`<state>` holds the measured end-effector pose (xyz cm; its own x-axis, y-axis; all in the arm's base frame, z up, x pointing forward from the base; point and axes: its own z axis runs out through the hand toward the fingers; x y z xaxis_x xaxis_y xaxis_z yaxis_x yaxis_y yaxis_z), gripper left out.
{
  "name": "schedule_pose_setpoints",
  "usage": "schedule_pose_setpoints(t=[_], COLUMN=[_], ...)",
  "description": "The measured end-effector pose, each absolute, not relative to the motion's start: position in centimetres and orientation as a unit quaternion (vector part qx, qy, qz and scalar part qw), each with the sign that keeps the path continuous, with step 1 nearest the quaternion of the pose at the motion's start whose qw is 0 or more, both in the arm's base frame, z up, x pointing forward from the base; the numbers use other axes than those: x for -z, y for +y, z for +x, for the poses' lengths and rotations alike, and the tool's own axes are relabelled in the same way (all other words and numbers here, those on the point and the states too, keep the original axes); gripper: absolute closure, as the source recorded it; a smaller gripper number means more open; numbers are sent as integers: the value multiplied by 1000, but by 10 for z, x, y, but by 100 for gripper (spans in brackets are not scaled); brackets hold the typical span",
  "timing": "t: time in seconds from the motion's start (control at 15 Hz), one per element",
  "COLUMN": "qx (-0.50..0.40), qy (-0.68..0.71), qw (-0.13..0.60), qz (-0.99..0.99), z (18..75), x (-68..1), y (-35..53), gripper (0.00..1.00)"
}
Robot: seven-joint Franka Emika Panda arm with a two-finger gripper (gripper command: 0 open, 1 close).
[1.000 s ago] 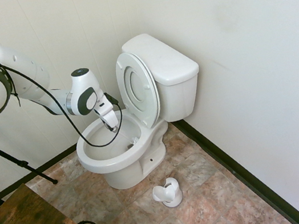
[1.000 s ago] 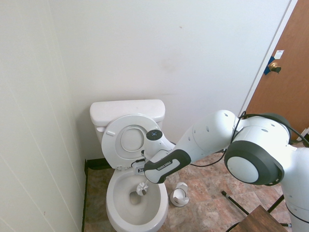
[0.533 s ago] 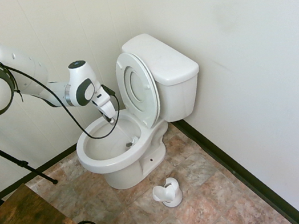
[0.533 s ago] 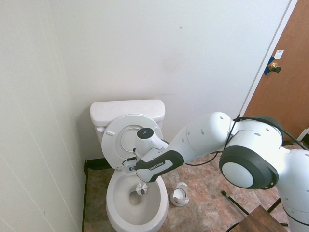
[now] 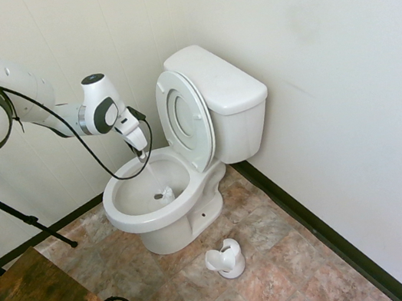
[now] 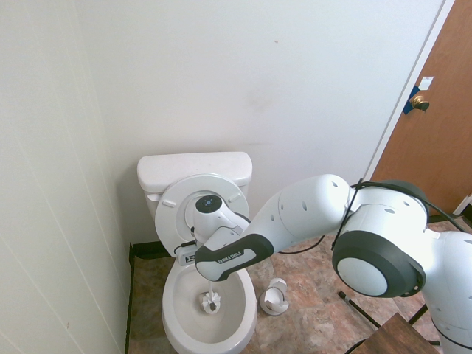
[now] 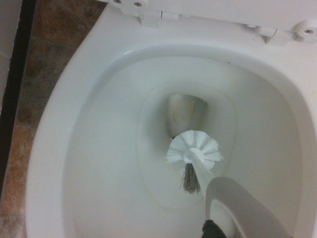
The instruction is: Clean the toilet
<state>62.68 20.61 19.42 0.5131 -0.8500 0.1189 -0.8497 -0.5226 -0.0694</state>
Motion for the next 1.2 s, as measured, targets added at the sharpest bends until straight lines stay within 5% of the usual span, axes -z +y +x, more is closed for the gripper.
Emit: schedule_pose_setpoints(t=[0.53, 0.93, 1.2], qx=[77, 82, 84], qy=[471, 506, 541], qw=[20, 52, 46], qz=[-878, -857, -835], z=[569, 522, 509], x=[-319, -417, -424], y=[209, 101, 20], gripper=[100, 100, 100])
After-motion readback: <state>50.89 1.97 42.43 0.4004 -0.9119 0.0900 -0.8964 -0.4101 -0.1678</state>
